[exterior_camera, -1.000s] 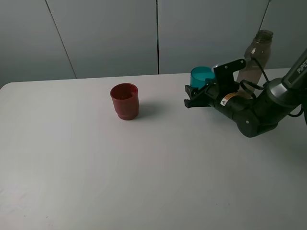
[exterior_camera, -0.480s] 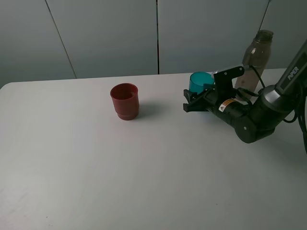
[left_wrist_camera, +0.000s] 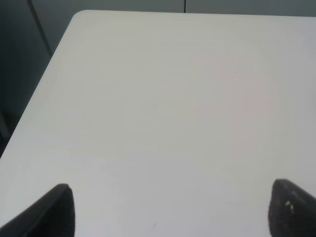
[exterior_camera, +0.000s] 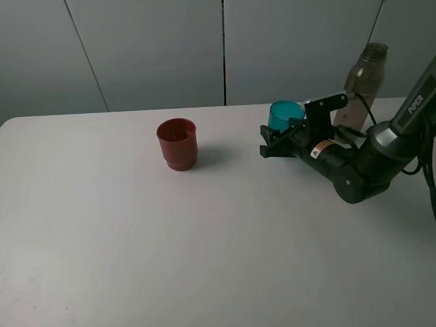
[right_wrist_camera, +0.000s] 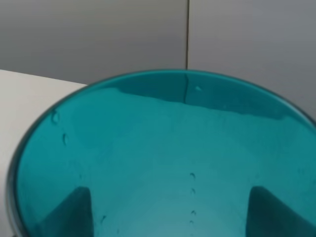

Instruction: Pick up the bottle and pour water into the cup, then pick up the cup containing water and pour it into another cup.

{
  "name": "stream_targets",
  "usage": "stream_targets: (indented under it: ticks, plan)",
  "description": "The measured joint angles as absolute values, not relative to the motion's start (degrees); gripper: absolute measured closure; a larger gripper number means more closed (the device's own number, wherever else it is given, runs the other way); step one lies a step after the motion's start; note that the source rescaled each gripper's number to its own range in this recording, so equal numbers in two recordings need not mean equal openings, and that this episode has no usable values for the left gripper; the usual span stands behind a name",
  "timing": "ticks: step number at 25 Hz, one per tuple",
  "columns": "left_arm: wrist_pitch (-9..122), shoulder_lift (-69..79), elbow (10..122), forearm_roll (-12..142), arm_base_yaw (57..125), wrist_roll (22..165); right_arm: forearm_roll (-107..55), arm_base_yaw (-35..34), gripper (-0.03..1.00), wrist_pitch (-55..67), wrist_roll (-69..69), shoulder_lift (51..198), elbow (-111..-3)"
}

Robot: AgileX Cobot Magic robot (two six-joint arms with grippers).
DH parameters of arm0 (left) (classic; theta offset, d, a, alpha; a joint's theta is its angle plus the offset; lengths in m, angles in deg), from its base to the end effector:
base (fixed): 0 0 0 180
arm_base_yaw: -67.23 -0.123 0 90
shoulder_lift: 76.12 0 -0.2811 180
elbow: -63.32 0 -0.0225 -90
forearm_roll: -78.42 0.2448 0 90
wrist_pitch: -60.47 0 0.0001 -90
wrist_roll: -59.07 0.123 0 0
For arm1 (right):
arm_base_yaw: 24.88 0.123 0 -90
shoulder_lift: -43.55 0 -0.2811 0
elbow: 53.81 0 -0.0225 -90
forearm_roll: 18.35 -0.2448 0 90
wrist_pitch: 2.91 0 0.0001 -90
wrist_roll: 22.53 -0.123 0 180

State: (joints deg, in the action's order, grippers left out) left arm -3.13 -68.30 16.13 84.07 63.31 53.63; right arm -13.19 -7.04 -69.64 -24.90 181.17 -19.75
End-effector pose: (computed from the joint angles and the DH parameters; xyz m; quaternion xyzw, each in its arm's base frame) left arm 0.0160 0.0120 0.2615 -0.0738 0.8557 0.0424 0.5105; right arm 0.3621 0.1272 0.0416 -0.1456 0.7798 0.1284 0.5952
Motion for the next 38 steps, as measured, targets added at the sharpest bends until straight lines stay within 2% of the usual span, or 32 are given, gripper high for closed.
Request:
stream_targets:
  ticks: [16, 17, 18, 20, 21, 22, 25, 29, 38]
  plan:
    - [-3.13, -68.30, 16.13, 84.07, 63.31, 53.63, -11.85, -7.04, 0.89, -68.75, -25.03, 183.62, -20.56]
    - [-3.13, -68.30, 16.13, 84.07, 63.31, 53.63, -11.74, -7.04, 0.86, -69.02, -25.03, 183.62, -20.56]
    - [-3.13, -68.30, 16.13, 84.07, 63.31, 53.63, -11.64, -7.04, 0.73, -69.02, -25.03, 183.62, -20.64]
    - [-3.13, -68.30, 16.13, 84.07, 63.31, 53.63, -11.64, -7.04, 0.29, -69.16, -25.03, 183.62, -20.77]
    - [-3.13, -68.30, 16.13, 84.07, 63.31, 53.63, -11.74, -7.04, 0.12, -69.30, -25.03, 183.62, -20.77]
    - [-3.13, -68.30, 16.13, 84.07, 63.31, 53.63, -11.74, -7.04, 0.05, -69.41, -25.03, 183.62, -20.90]
    - [-3.13, -68.30, 16.13, 84.07, 63.31, 53.63, -11.74, -7.04, -0.02, -69.41, -25.03, 183.62, -21.02]
    - [-3.13, -68.30, 16.13, 84.07, 63.31, 53.63, -11.50, -7.04, -0.02, -68.60, -26.40, 183.36, -21.02]
    - [-3.13, -68.30, 16.13, 84.07, 63.31, 53.63, -9.97, -7.04, -0.03, -56.06, -27.49, 172.35, -16.31]
